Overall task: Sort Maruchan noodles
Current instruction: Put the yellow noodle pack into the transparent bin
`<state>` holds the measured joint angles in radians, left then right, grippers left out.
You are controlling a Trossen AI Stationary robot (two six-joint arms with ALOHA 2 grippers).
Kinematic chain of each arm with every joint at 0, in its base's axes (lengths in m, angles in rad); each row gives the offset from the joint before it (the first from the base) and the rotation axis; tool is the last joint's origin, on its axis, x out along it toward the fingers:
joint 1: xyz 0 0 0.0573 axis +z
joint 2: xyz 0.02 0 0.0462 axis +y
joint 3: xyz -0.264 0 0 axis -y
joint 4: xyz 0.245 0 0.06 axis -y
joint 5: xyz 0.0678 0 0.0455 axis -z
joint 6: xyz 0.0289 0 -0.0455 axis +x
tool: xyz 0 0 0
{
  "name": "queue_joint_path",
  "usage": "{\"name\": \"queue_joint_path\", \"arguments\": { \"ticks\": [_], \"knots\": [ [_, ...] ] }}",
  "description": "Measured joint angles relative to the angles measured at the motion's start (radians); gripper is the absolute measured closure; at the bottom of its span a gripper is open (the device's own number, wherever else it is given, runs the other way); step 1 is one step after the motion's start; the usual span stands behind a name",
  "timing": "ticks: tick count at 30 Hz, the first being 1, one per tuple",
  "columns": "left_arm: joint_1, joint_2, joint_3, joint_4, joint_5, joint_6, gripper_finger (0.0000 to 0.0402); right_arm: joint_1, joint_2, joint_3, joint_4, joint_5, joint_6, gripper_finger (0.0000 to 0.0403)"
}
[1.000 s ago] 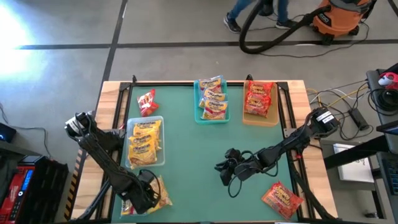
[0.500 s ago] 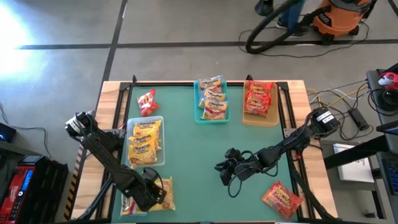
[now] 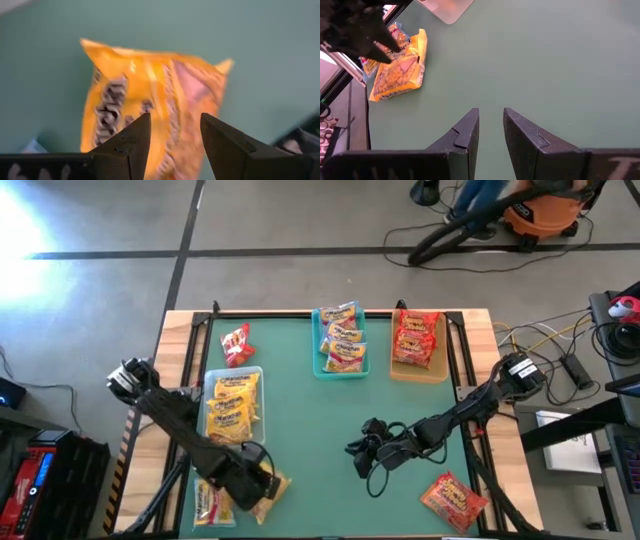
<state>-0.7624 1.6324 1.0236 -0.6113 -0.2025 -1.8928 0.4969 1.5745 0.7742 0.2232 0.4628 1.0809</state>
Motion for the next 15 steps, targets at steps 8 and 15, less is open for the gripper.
{"name": "queue_joint_path", "arguments": {
  "ticks": [8, 15],
  "knots": [
    [-0.089, 0.016, 0.057, -0.016, 0.095, -0.062, 0.0247, 0.000, 0.000, 0.000, -0.001, 0.000, -0.001, 0.0323],
    [-0.112, 0.088, 0.061, -0.009, 0.142, -0.134, 0.0247, 0.000, 0.000, 0.000, -0.001, 0.000, -0.026, 0.0323]
  ]
}}
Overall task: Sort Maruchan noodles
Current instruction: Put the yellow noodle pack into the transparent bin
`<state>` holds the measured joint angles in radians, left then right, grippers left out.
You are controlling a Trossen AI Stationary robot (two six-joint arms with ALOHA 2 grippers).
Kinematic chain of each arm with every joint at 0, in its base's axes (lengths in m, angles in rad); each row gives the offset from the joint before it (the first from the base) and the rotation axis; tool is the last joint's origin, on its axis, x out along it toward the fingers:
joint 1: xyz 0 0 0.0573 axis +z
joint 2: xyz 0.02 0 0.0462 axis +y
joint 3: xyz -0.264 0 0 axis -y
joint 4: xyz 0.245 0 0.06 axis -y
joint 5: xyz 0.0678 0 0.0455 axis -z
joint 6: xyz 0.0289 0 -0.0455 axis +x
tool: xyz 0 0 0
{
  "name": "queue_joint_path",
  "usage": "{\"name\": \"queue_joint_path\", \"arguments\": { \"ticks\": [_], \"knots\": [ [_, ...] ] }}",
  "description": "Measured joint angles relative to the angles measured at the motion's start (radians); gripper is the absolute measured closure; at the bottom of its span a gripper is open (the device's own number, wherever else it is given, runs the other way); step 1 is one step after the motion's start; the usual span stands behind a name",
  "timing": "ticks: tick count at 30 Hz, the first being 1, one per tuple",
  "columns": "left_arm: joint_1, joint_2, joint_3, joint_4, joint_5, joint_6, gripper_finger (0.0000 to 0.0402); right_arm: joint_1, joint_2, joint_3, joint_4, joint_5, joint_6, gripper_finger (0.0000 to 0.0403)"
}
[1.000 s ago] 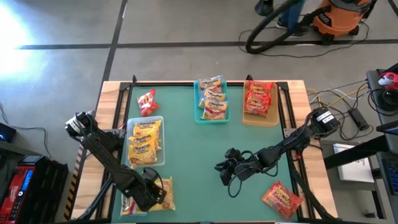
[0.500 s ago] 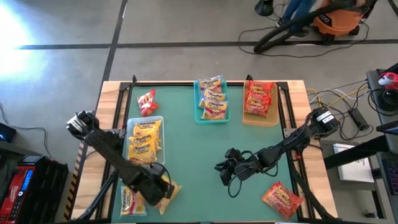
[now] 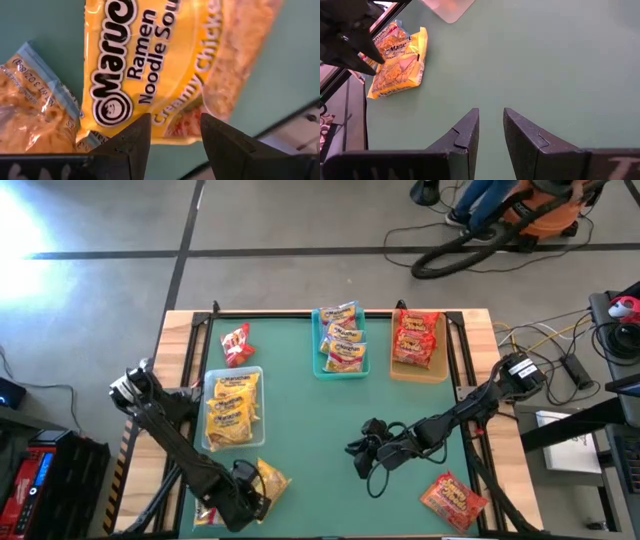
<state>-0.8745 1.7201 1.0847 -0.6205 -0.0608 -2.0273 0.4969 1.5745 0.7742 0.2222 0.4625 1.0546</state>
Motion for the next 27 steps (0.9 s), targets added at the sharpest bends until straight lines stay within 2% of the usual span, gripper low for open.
{"name": "queue_joint_path", "arguments": {
  "ticks": [8, 15, 23, 27],
  "knots": [
    [0.034, 0.063, 0.007, 0.064, -0.004, 0.029, 0.0247, 0.000, 0.000, 0.000, 0.000, 0.000, 0.000, 0.0323],
    [0.096, 0.087, 0.006, 0.161, -0.157, 0.095, 0.0247, 0.000, 0.000, 0.000, 0.000, 0.000, -0.011, 0.0323],
    [0.209, 0.125, 0.004, 0.288, -0.187, 0.250, 0.0247, 0.000, 0.000, 0.000, 0.000, 0.000, -0.011, 0.0323],
    [0.252, 0.131, 0.001, 0.345, -0.261, 0.323, 0.0247, 0.000, 0.000, 0.000, 0.000, 0.000, -0.008, 0.0323]
  ]
}}
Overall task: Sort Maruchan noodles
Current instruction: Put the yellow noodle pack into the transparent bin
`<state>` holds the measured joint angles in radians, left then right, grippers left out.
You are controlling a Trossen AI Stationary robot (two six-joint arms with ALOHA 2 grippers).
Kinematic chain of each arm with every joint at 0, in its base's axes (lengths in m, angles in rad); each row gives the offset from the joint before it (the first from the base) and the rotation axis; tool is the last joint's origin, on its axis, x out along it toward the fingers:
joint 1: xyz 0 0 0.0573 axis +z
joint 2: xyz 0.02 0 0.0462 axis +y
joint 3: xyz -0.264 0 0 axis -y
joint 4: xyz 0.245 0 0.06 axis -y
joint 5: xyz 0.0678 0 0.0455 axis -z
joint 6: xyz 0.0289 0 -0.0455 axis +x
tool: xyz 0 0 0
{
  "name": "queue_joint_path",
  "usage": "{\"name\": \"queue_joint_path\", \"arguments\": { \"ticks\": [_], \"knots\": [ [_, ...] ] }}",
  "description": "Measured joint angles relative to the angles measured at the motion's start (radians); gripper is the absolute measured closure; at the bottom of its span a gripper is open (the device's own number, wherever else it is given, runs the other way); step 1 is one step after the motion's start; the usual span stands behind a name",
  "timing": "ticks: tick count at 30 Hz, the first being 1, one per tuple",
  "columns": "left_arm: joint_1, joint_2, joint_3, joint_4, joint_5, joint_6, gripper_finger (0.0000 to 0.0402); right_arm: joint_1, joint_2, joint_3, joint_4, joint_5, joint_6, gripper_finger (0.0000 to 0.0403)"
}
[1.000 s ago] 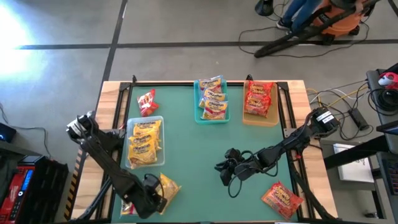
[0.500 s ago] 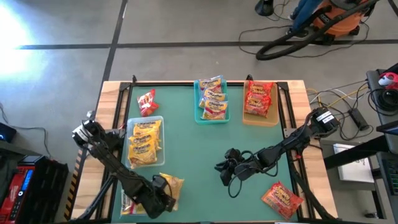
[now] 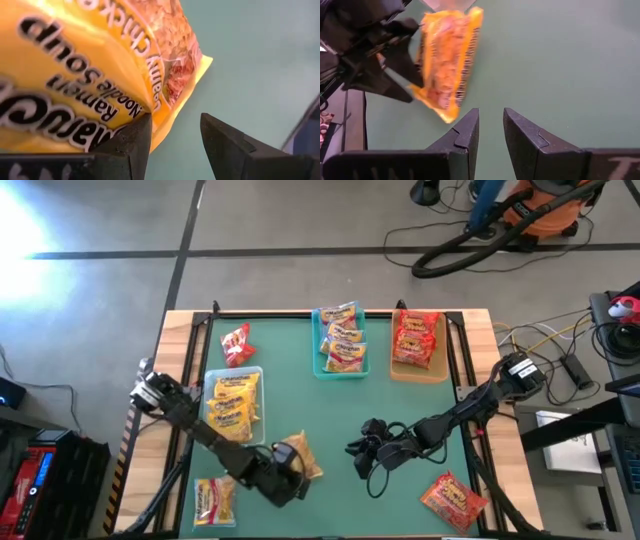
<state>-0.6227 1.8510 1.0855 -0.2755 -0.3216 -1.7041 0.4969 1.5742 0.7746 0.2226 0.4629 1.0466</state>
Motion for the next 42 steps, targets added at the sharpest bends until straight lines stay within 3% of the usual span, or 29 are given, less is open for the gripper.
{"name": "queue_joint_path", "arguments": {
  "ticks": [9, 13, 19, 24, 30, 42],
  "knots": [
    [0.014, -0.024, -0.002, 0.007, -0.024, 0.043, 0.0247, 0.000, 0.000, 0.000, 0.011, 0.000, 0.021, 0.0323],
    [-0.005, -0.058, -0.002, 0.011, -0.036, 0.038, 0.0247, 0.000, 0.000, 0.000, 0.103, 0.000, -0.025, 0.0323],
    [-0.043, -0.095, -0.002, -0.004, -0.061, -0.008, 0.0247, -0.003, 0.000, 0.000, 0.223, -0.001, -0.141, 0.0323],
    [-0.080, -0.116, -0.002, -0.115, -0.066, -0.103, 0.0247, -0.028, 0.030, 0.007, 0.237, 0.000, -0.139, 0.0323],
    [-0.127, -0.126, -0.001, -0.191, -0.098, -0.219, 0.0247, -0.058, 0.159, 0.128, 0.228, -0.146, -0.168, 0.0323],
    [-0.182, -0.125, 0.000, -0.227, -0.194, -0.322, 0.0247, -0.114, 0.331, 0.425, -0.114, -0.191, -0.307, 0.0323]
  ]
}}
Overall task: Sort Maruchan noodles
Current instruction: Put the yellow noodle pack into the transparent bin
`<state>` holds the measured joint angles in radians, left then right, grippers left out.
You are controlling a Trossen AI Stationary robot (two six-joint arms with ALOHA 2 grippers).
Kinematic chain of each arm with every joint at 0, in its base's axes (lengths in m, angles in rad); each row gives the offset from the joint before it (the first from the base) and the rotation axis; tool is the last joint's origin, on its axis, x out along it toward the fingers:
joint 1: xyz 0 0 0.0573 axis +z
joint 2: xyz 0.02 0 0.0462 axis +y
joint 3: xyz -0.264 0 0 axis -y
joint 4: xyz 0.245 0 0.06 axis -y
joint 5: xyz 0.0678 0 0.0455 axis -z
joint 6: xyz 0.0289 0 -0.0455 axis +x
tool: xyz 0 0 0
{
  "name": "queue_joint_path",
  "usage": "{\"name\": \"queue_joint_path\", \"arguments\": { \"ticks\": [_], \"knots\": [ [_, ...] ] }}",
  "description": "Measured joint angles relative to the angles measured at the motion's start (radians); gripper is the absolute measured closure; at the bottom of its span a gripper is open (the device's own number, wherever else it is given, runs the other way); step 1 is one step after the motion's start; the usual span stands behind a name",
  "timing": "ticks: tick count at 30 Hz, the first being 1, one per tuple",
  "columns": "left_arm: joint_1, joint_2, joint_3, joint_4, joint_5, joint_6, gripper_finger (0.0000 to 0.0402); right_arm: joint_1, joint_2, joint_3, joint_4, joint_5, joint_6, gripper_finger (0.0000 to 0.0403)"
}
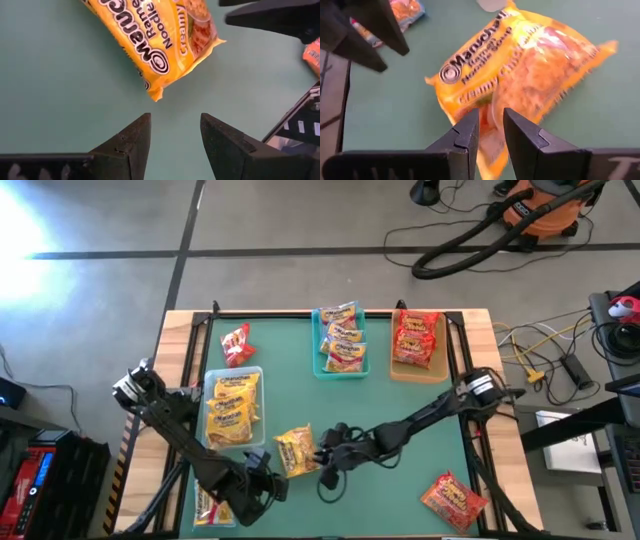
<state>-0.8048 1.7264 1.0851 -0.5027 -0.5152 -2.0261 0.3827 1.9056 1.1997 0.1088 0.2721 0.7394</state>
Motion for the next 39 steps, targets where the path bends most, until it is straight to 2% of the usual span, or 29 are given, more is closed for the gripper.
{"name": "queue_joint_path", "arguments": {
  "ticks": [11, 18, 27, 33, 39],
  "knots": [
    [-0.013, 0.000, 0.000, -0.038, -0.030, -0.013, 0.0247, -0.040, 0.103, 0.085, 0.008, -0.069, -0.044, 0.0323],
    [-0.013, 0.001, 0.000, -0.045, -0.157, -0.067, 0.0247, -0.039, 0.100, 0.081, -0.053, -0.067, -0.048, 0.0323],
    [-0.013, 0.016, 0.000, -0.045, -0.169, -0.083, 0.0247, -0.036, 0.101, 0.032, -0.094, -0.079, -0.047, 0.0323],
    [0.005, 0.029, 0.000, -0.044, -0.250, -0.109, 0.0247, -0.033, 0.103, 0.019, -0.082, -0.075, -0.043, 0.0323],
    [0.036, 0.069, 0.000, -0.043, -0.254, -0.114, 0.0246, -0.030, 0.103, 0.011, -0.076, -0.071, -0.054, 0.0323]
  ]
}}
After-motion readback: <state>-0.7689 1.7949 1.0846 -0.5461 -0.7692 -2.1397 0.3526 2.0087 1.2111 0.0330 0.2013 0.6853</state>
